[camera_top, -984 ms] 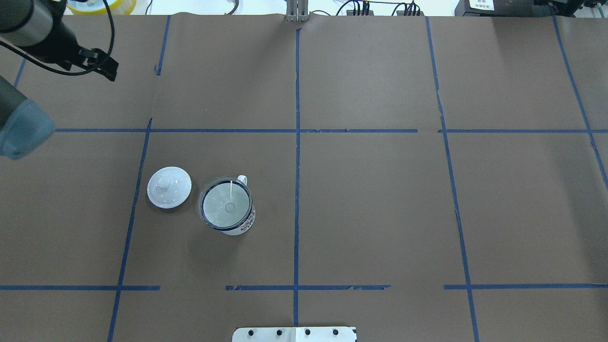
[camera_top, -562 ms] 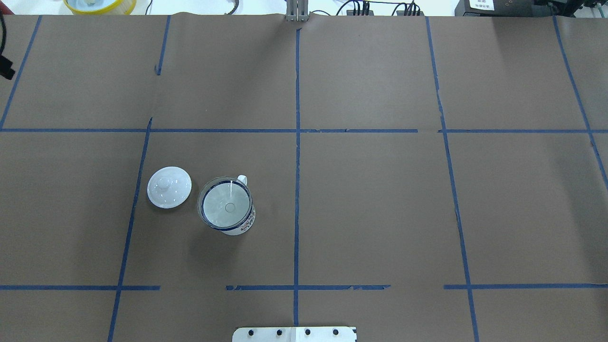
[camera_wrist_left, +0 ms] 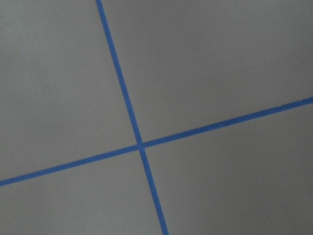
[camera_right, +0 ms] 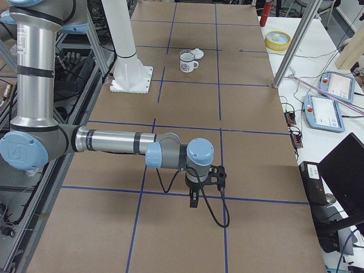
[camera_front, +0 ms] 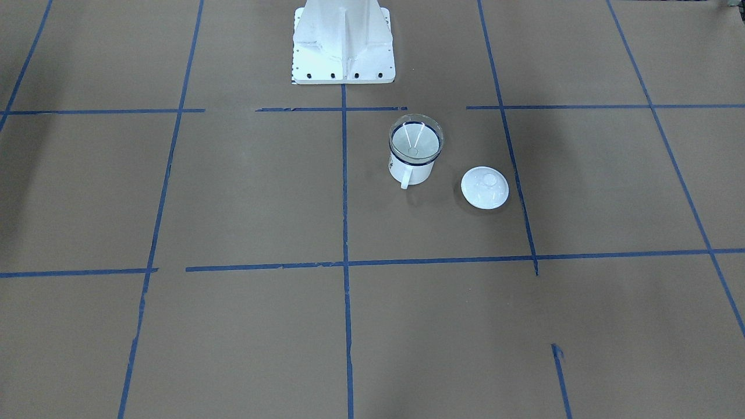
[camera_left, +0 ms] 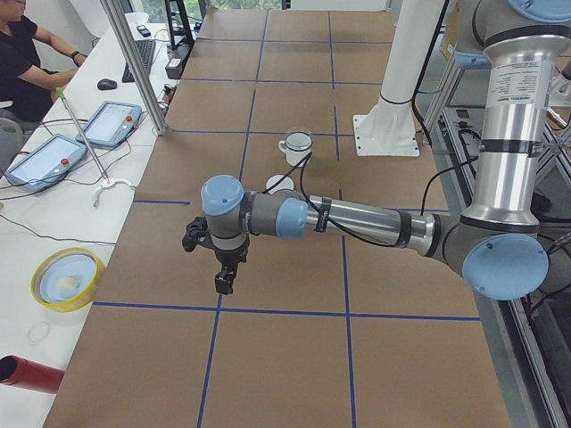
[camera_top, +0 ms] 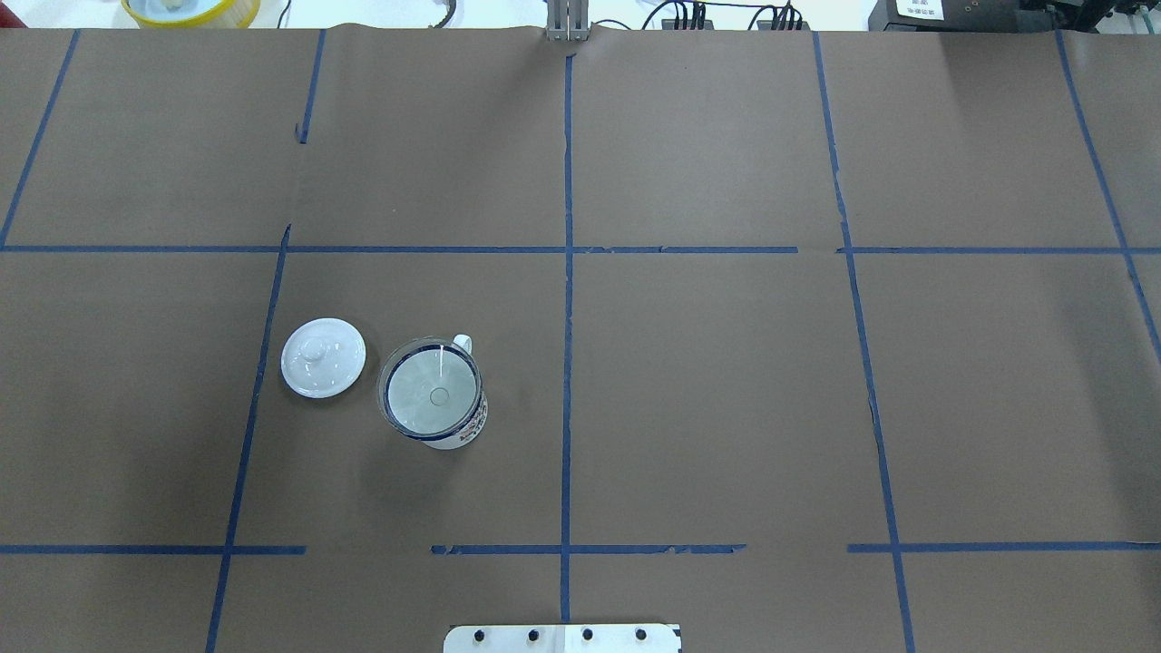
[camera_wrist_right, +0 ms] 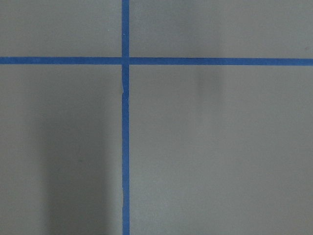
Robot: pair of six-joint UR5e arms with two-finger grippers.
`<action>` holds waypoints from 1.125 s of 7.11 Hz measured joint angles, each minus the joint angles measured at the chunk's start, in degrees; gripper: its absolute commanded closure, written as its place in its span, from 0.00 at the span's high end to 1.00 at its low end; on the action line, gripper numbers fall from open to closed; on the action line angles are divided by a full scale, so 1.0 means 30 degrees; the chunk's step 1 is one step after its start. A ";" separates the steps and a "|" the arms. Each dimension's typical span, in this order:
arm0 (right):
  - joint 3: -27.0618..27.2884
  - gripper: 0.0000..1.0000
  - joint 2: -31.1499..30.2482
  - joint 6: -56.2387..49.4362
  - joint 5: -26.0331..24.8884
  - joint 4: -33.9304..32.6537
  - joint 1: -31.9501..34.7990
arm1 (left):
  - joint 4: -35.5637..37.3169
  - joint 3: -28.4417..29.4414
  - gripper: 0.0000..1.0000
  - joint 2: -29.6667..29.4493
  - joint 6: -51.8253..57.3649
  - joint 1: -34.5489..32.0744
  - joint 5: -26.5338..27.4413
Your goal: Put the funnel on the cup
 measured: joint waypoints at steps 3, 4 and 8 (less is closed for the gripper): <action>-0.0001 1.00 0.0000 0.0000 0.0000 0.0000 0.0001 | -0.0026 0.0685 1.00 0.0256 0.0172 -0.0375 -0.0102; -0.0001 1.00 0.0000 0.0000 -0.0001 0.0000 0.0000 | -0.0032 0.0748 1.00 0.0248 0.0174 -0.0382 -0.0104; 0.0000 1.00 0.0000 0.0000 0.0000 0.0000 0.0000 | -0.0022 0.0808 1.00 0.0188 0.0175 -0.0419 -0.0106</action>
